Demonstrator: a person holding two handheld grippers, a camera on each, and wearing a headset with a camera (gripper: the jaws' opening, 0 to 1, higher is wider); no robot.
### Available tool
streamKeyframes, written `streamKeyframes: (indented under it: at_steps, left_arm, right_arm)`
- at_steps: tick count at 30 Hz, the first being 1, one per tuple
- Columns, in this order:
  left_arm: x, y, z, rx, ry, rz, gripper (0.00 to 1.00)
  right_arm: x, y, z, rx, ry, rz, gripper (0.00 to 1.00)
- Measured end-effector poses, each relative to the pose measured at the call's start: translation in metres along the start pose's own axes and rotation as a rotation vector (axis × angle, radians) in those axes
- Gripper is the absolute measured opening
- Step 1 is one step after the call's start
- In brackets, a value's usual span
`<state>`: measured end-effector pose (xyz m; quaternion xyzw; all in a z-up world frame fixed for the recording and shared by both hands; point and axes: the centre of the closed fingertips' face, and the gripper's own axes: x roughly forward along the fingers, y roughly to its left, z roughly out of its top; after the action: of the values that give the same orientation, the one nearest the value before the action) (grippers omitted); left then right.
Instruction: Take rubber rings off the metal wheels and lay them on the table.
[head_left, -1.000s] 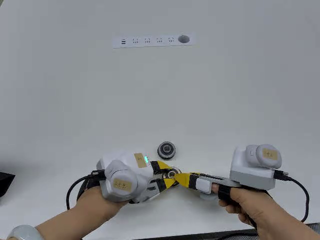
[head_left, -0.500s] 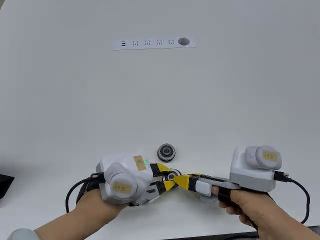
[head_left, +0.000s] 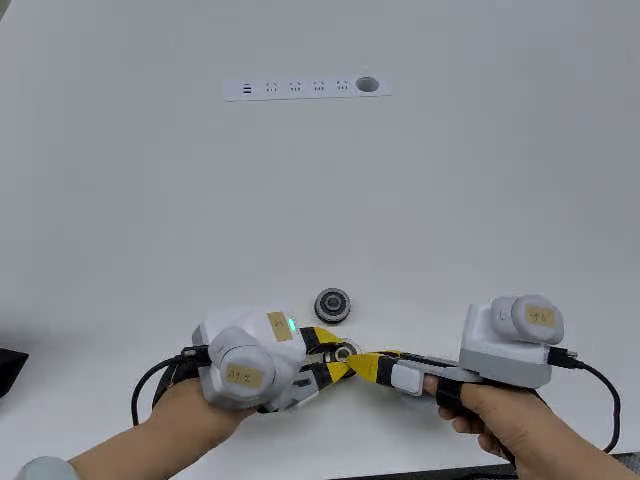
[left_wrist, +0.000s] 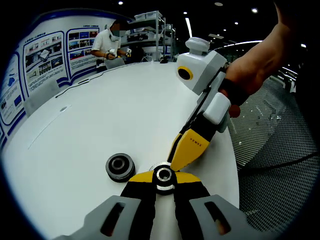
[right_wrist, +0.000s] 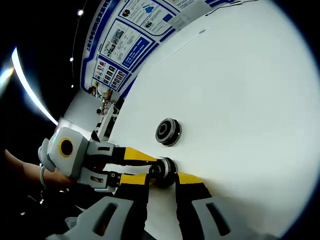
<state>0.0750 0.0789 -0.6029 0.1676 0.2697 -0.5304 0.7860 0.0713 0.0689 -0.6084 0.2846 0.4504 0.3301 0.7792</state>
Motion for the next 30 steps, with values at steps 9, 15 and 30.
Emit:
streamKeyframes:
  at_steps: [9,15,30]
  left_arm:
    - [-0.0001,0.0002,0.0,-0.001,-0.001,0.0,0.13]
    - [0.0001,0.0008,-0.0011,-0.002,-0.002,0.0,0.13]
    - [0.0014,0.001,-0.0023,-0.004,-0.004,0.0,0.13]
  right_arm:
    - [0.0009,0.0039,0.0011,0.014,0.001,0.017,0.23]
    - [0.0014,0.0024,-0.0005,0.037,0.001,0.031,0.22]
    - [-0.0037,0.0065,0.0019,0.043,-0.006,0.048,0.2]
